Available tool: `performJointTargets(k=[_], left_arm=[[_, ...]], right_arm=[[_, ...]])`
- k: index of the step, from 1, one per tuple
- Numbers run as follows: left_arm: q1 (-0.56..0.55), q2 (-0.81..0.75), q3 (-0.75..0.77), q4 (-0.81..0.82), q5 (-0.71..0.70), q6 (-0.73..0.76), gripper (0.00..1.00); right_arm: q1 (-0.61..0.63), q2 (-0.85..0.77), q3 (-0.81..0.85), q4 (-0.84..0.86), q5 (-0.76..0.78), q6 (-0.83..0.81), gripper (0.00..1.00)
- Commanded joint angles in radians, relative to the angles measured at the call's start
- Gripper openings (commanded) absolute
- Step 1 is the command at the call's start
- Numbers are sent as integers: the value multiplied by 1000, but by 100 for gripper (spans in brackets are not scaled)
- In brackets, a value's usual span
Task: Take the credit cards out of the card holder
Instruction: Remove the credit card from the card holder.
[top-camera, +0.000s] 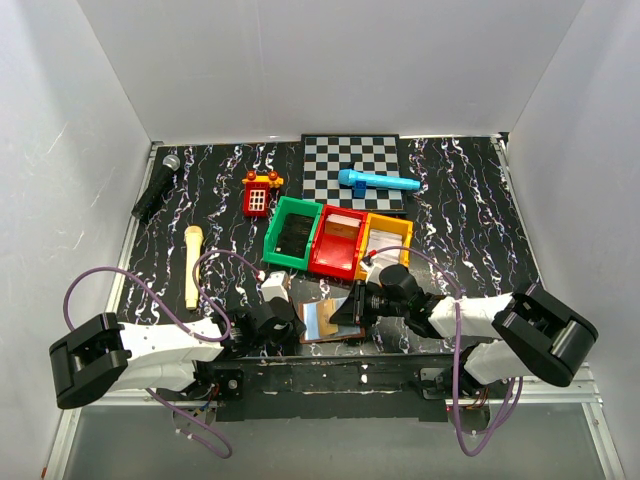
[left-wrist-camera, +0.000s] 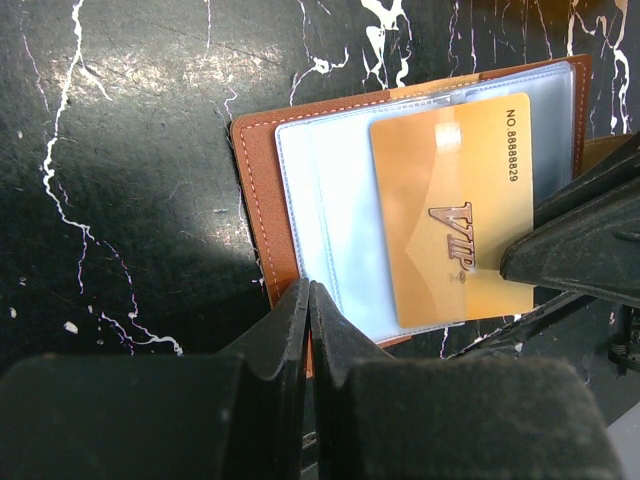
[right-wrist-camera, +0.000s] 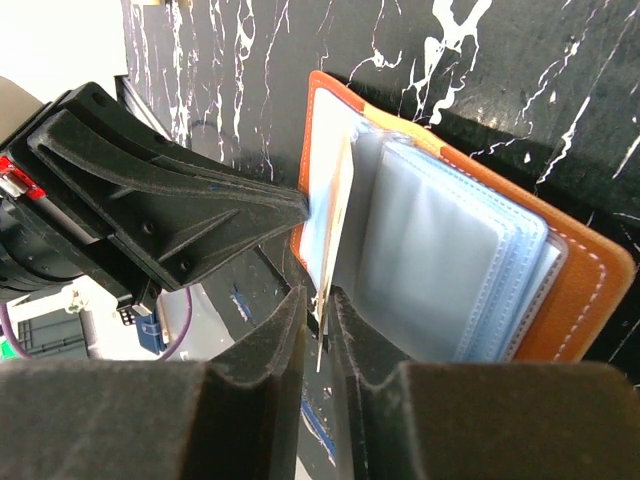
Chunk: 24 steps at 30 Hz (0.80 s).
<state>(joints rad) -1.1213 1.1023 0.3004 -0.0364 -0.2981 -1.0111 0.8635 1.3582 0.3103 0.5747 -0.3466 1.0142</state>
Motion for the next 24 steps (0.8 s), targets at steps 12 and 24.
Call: performJointTargets(k=[12,24], left_arm=[[-2,-12,-44,-115,-7,2,0],[-2,-55,-60,-129,-24,-21,0]], right_arm=[[-17,-40,-14,16,-2,-6,1],[-67,-186,-17,-157,-8,-42,1]])
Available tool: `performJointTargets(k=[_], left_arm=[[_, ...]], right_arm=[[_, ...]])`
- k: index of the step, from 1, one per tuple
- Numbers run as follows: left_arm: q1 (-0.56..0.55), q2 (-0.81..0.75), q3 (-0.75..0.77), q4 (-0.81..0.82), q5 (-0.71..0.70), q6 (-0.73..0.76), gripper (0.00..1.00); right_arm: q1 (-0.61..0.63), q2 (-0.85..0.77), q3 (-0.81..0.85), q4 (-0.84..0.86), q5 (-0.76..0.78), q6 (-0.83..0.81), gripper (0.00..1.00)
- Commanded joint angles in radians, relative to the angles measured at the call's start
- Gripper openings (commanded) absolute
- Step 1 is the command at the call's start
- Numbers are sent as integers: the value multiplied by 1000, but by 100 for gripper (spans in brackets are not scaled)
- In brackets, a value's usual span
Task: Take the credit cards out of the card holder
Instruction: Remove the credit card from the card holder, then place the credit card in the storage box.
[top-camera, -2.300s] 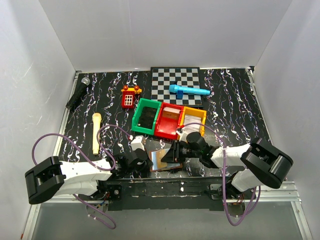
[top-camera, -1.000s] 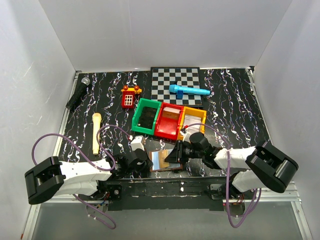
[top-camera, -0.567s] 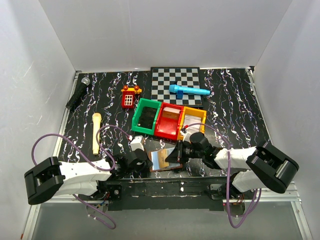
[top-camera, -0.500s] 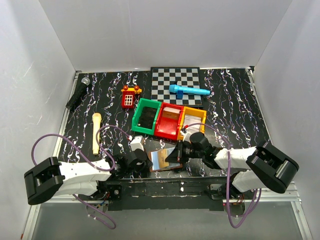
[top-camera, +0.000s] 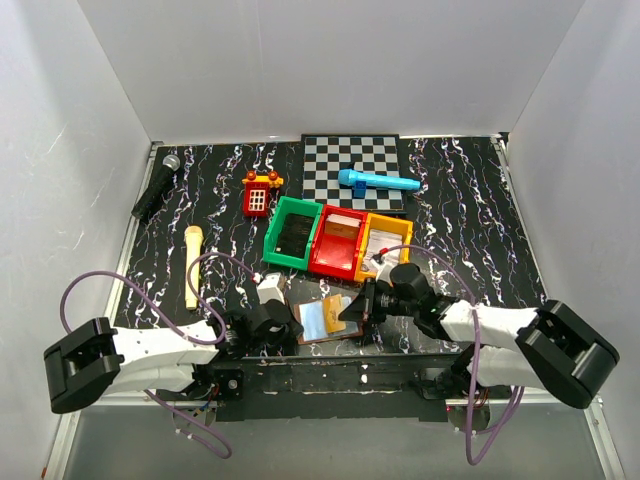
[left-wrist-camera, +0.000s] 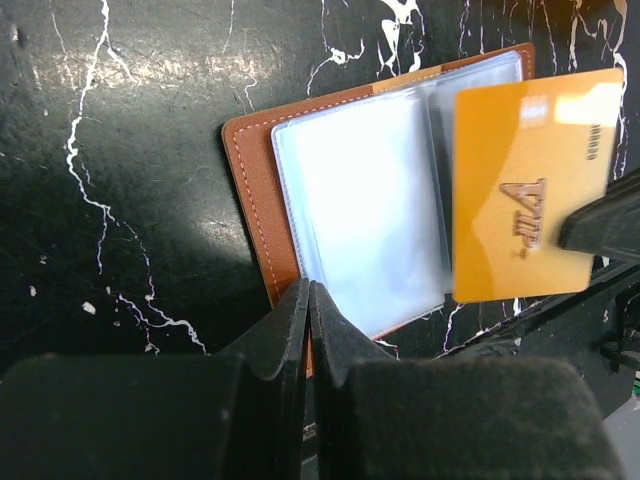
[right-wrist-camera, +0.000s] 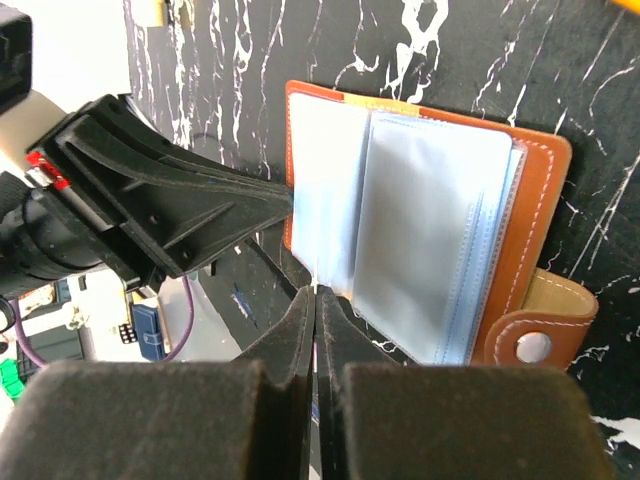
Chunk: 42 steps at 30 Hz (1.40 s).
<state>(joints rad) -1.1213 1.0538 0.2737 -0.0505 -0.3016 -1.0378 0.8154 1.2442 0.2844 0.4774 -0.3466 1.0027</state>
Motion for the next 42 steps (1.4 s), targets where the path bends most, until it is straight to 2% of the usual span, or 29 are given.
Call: performJointTargets(k=[1,5,6,8,9,10,13,15,21,24,27,31,33,36,39,42], left_arm=[[-2,-12,-28,-117,-21,10,0],[-2,-58,5,-137,-24,42,0],[-2,-70,16,-137,-22,56,6],[-2,-101,41,-150,-19,76,29],[-2,-112,51,-152,-16,87,45],[-2,-129,67,-161,-14,94,54],[-2,-162,136,-207,-14,105,71],[-2,-185,188,-238,-24,116,76],[-2,-276,283,-293,-71,174,78],[-2,-378,227,-185,-24,269,77],[0,-526,125,-53,50,297,76],[6,-641,76,44,179,294,79],[9,-652,78,102,263,327,84],[11,-638,93,150,389,380,85],[17,-597,111,190,493,403,85],[18,-536,148,181,536,420,83]], right_arm=[[-24,-93,13,-89,-6,-41,1],[-33,-198,21,-163,-15,-65,1],[-35,-219,28,-195,-17,-82,1],[-33,-264,51,-262,-25,-120,1],[-33,-281,73,-322,-31,-148,1],[-33,-299,99,-371,-35,-176,1],[-33,-336,206,-569,-28,-278,1],[-33,-345,266,-666,-23,-338,1],[-27,-374,429,-868,-5,-463,1],[7,-387,479,-911,-28,-531,1],[18,-350,570,-1029,-153,-631,1],[28,-391,556,-1001,-271,-658,1],[28,-399,533,-961,-346,-661,1],[31,-373,535,-938,-465,-661,1],[47,-348,556,-945,-506,-679,1],[54,-322,584,-979,-499,-699,1]])
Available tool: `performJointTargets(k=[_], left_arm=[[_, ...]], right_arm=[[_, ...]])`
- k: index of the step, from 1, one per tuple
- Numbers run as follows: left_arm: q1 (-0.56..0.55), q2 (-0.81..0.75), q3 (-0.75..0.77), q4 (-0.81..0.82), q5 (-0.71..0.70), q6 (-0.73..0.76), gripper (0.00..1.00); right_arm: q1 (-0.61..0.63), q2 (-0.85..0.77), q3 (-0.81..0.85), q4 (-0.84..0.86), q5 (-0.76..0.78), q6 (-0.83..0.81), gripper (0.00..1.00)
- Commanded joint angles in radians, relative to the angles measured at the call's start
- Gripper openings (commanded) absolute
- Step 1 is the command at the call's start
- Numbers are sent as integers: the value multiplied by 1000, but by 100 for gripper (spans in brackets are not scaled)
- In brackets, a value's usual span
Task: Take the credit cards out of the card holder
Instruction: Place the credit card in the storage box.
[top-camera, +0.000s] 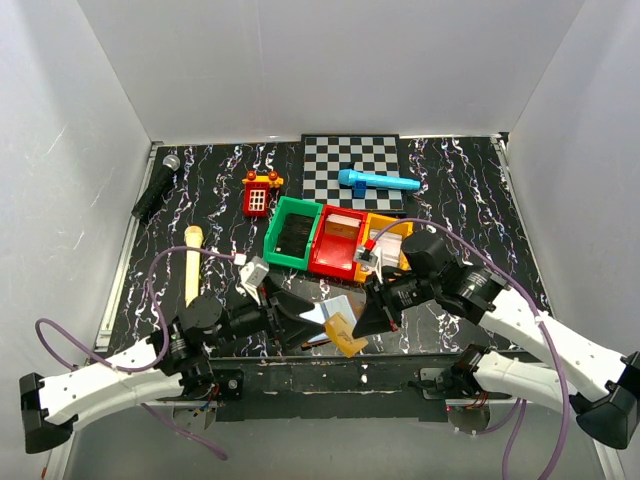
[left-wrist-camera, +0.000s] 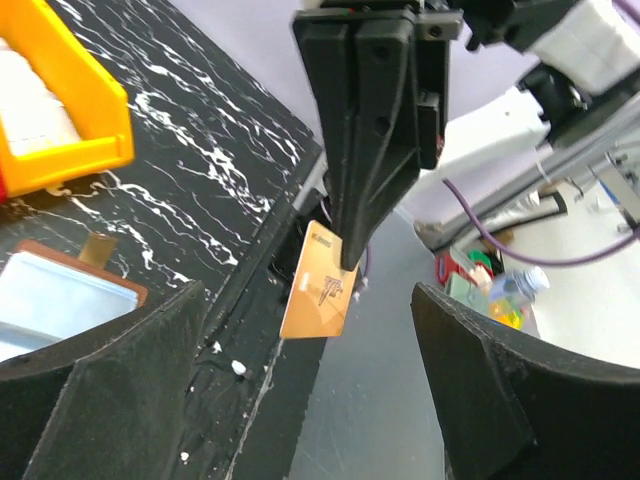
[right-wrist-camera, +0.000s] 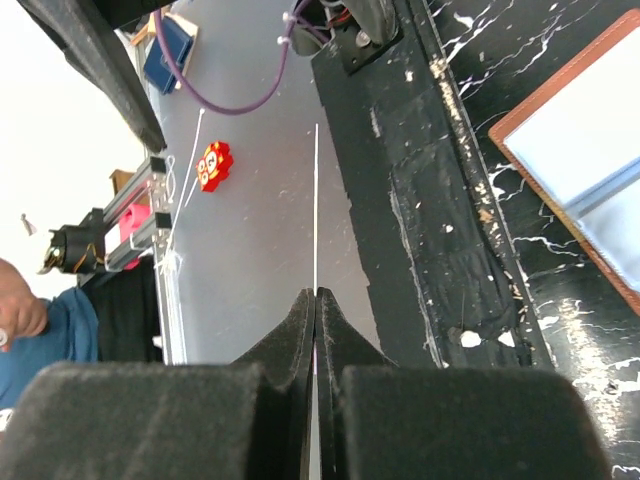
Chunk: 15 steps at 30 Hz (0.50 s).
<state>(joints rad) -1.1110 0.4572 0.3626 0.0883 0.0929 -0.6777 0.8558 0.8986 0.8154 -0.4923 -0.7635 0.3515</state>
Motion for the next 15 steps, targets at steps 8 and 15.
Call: performJointTargets(k=[8,15], left_arm=[[8,147,84,39,206,84,75],[8,184,82,40,261,107,60]], right_arm=[[38,52,82,-15,-103,-60,1],[51,85,113,-43,-126,-85,1]])
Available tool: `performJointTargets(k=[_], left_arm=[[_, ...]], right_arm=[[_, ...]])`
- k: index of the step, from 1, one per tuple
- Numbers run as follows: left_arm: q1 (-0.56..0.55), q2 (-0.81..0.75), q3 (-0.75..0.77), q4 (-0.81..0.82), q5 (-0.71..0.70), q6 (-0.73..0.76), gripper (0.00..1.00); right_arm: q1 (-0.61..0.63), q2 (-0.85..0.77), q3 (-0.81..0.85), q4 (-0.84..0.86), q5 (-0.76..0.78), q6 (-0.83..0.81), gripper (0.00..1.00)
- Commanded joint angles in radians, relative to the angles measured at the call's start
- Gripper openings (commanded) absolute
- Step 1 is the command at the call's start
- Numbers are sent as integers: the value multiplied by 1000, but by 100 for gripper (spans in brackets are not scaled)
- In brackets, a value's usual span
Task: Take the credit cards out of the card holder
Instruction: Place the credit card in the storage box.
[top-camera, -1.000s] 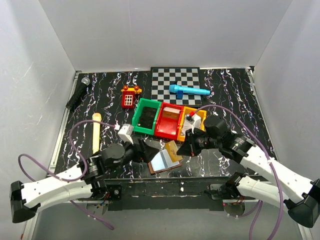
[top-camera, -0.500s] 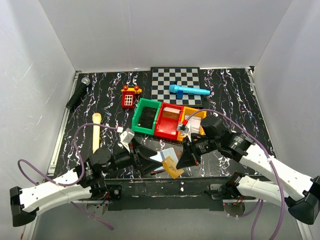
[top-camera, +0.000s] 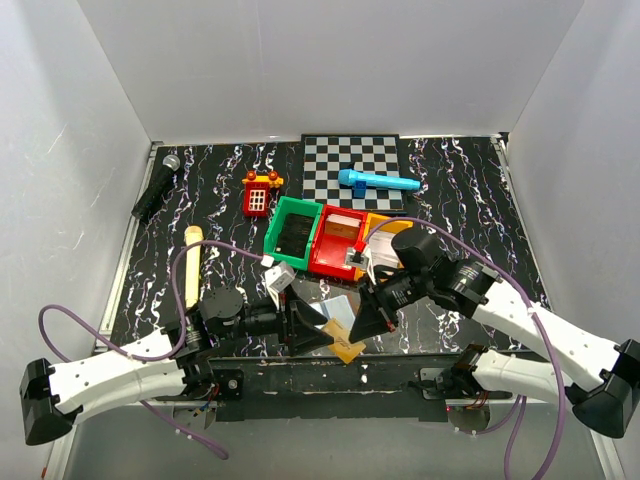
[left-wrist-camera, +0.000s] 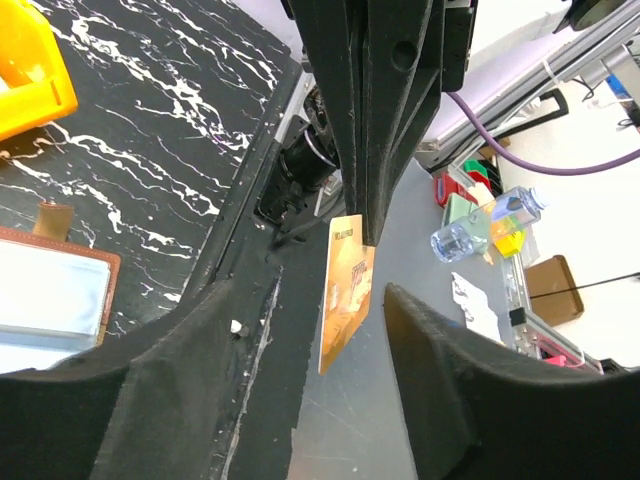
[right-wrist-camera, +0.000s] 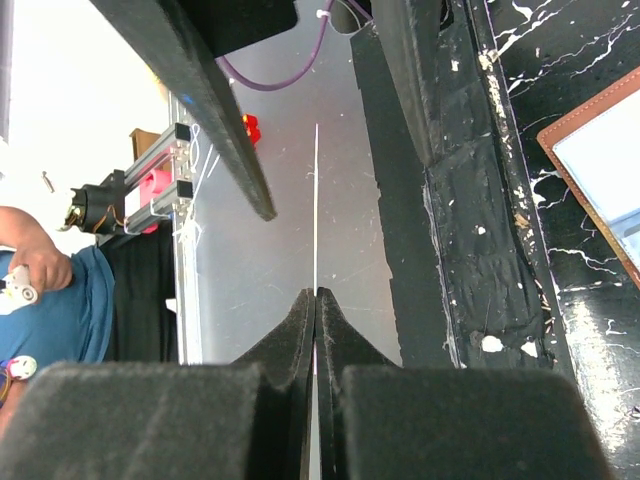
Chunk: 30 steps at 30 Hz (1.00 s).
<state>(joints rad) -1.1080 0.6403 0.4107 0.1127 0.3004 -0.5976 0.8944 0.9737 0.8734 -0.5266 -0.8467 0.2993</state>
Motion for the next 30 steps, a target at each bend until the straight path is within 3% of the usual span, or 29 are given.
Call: performJointTargets(k=[1,8,9,10,12,15,30], left_arm=[[5,1,31,21,57,28,53],[5,13,19,51,77,27,13],[5,9,13,57,77,25,5],[5,1,-1,68,74,22,0],[5,-24,-26,99,63,4,0],[5,-65,-52,117,37,-11,0],[5,-88,-73,143,32,-31,0]], right_arm=[[14,14,58,-12,-43,-34,1],[21,23,65,-13,-32,-37,1],[21,17,62,-9,-26,-34,8],[21,10,56,11,-22,-26,21],[21,-22,27,77,-8,15,36],[20,-73,-23,189,32,83,43],[21,-87,-68,323,89,159,40]])
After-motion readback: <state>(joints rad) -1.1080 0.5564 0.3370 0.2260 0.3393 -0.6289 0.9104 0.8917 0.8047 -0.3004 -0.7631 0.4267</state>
